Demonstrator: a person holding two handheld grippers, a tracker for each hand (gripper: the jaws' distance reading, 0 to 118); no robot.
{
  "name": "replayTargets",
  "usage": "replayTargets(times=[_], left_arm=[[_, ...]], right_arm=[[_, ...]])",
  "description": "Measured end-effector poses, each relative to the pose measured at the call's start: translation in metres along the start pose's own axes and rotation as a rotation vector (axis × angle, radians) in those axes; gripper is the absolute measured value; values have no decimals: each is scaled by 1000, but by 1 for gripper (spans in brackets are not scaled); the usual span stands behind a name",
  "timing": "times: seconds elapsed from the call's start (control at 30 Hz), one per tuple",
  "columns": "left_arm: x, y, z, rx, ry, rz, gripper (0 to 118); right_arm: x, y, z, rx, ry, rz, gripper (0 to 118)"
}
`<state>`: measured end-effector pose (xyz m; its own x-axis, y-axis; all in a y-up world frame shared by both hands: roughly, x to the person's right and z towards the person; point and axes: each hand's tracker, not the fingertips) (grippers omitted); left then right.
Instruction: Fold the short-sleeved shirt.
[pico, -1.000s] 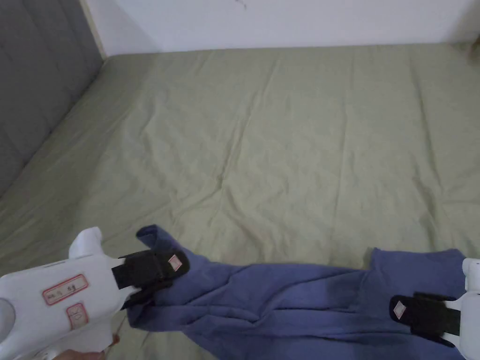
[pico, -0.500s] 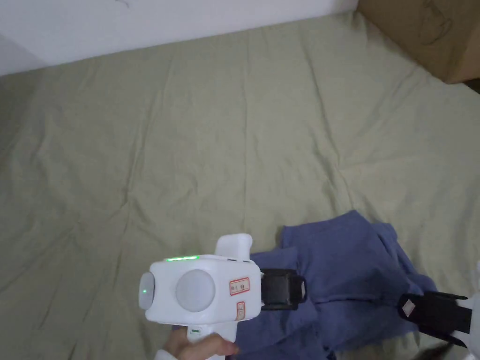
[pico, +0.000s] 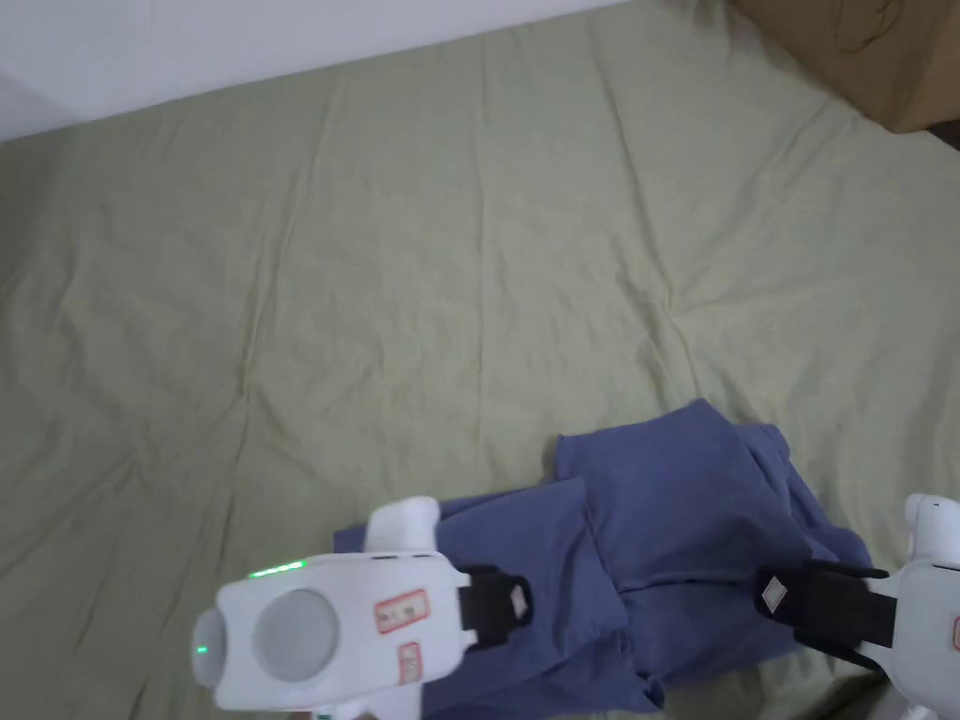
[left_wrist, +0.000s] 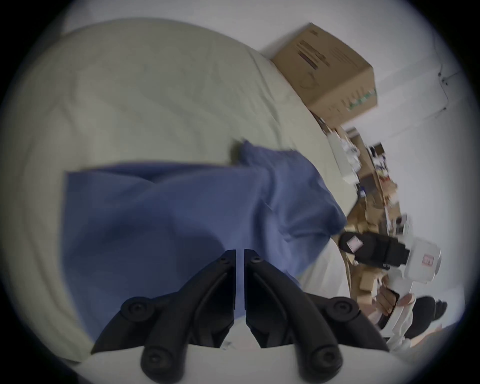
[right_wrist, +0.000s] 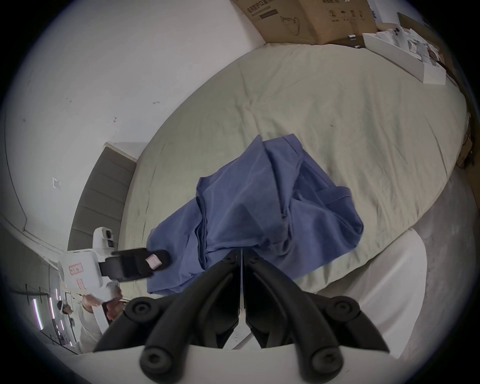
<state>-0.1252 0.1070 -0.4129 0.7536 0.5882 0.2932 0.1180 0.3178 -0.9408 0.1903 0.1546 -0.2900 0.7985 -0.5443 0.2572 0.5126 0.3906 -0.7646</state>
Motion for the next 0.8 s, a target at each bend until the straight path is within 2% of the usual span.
replayTargets(times=[0.1,0.2,0.27,0.33,0.37,0.4,0.43,0.47,0.67,0.8], left_arm=[[21,-8,-33,-103,-29,-59,7],[37,-10,-47,-130,43,-131,7],[34,-8,-32,-86,-18,-147,7],[23,-5,-11,-56,-118,-56,11],[12,-4,0,-35,-131,-5,27],[-2,-5,14,-13,-133,39,58],[-13,-3,25,-7,-121,74,95],[-31,-6,40,8,-112,118,106],[-134,-31,106,187,-156,397,105],[-170,-38,99,165,-181,448,105]], right_arm=[[-2,-2,1,-4,9,7,2],[-6,-5,6,-8,3,11,2],[-4,-4,9,-6,7,16,2],[-5,-2,9,-6,6,17,2],[-6,-1,8,-8,7,21,2],[-8,-1,7,-10,3,24,2],[-9,-1,6,-12,-2,28,2],[-11,-1,5,-17,1,35,2],[-27,-2,-6,-58,2,84,2],[-37,-1,-9,-67,9,104,2]])
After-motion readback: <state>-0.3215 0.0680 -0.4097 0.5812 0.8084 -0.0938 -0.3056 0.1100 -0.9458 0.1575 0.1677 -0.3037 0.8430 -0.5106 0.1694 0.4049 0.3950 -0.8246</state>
